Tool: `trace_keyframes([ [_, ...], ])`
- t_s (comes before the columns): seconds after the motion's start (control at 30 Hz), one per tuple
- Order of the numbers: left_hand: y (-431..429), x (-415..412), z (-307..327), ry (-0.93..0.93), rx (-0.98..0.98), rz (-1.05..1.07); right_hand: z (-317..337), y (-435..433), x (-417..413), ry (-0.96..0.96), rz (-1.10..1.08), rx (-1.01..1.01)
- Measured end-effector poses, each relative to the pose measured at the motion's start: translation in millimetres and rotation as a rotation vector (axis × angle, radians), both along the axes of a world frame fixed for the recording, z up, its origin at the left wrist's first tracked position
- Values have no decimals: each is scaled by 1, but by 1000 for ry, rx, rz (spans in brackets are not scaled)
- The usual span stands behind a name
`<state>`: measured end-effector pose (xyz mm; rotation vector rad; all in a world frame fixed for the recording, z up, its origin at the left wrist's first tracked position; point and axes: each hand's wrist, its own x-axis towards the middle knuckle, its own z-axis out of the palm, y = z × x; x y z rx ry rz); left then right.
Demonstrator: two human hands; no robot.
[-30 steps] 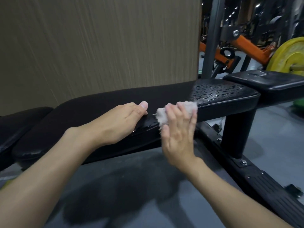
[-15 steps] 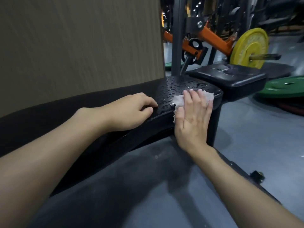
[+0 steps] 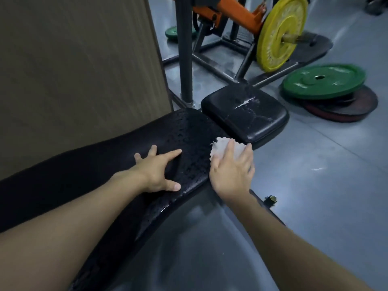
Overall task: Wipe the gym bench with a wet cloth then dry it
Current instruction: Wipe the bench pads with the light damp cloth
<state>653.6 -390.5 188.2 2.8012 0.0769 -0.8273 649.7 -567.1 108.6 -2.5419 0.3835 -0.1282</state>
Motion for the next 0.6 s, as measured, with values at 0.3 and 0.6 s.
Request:
trace_keyframes([
  [0.3, -12, 14, 4, 121, 28, 103, 22, 1, 37, 138, 89, -126],
  [0.6, 1, 31, 6, 200, -36, 52, 27, -11, 67, 119, 370, -375],
])
